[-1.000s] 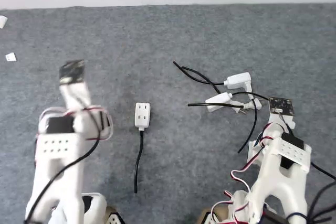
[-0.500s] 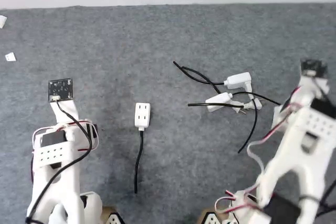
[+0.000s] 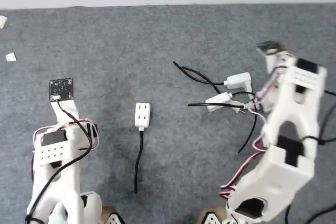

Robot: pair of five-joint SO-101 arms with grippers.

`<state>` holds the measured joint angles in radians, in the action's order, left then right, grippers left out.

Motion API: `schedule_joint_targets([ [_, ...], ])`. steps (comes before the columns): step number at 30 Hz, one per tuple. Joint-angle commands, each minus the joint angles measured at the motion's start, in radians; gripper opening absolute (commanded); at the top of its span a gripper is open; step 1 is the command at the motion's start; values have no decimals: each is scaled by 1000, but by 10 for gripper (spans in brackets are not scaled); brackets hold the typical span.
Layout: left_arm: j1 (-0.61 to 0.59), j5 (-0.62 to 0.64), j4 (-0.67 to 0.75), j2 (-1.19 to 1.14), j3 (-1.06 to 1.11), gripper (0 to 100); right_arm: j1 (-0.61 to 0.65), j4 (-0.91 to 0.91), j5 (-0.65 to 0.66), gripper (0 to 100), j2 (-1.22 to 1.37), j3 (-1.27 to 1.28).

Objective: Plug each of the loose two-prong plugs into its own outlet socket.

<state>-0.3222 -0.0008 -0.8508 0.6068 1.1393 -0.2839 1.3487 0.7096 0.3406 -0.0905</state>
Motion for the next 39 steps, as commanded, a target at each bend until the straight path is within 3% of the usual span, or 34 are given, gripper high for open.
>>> schedule_joint_targets([
  [1, 2, -9, 20, -2, -10, 181, 81, 5, 20, 17, -12, -61],
  [8, 0, -12, 20, -3, -7, 181, 94, -16, 356, 137, -1, -8],
  [16, -5, -14, 21, -6, -8, 181, 82, -295, 700, 98, -2, 186],
  [24, -5, -14, 32, -8, -8, 180, 76, -538, 862, 97, -2, 307],
  [39, -5, -15, 29, -8, -7, 180, 73, -556, 1022, 101, 7, 304],
])
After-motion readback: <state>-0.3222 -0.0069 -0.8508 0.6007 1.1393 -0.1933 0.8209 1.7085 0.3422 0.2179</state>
